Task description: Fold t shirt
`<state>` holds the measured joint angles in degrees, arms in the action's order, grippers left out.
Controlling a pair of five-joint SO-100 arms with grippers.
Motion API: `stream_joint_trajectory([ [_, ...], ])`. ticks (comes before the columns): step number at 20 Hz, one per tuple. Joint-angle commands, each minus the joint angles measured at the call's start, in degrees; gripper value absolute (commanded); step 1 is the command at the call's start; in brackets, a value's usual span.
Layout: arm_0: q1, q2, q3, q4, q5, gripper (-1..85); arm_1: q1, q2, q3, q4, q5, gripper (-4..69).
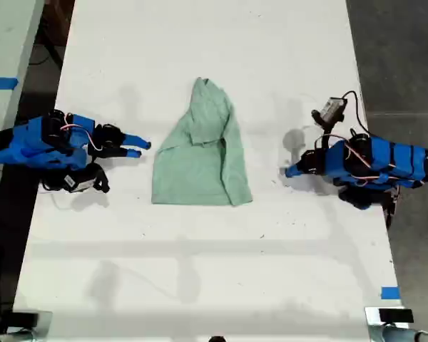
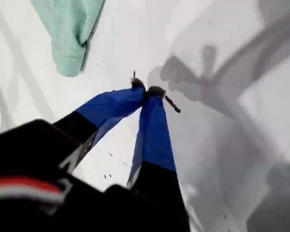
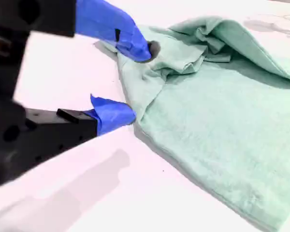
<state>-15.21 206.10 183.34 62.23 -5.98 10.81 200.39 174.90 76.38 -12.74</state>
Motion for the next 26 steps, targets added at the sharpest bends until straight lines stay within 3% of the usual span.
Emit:
stream_joint_trajectory([
  [1,7.2,0.2,1.5,-8.9,4.7,-0.2,-0.8,0.7,2.9,-0.3,1.7,2.4],
  [4,9.2,-5.3,-11.2,-6.9,1.7,-0.3,-0.6,0.7,2.9,-0.2,1.8,2.4],
  [8,11.4,-51.7,-39.4,-2.9,3.7,11.5,-0.5,0.7,2.9,-0.2,1.9,2.4],
  [12,10.0,-84.2,-53.0,-1.6,4.4,15.6,-0.7,0.7,2.9,-0.2,2.0,2.4],
  [19,10.5,-94.8,-53.9,-3.9,-1.6,15.2,-0.8,0.7,2.8,-0.2,1.8,2.4],
  [26,8.3,-100.4,-55.8,-8.4,-0.4,12.2,-0.8,0.7,2.8,-0.2,1.8,2.4],
])
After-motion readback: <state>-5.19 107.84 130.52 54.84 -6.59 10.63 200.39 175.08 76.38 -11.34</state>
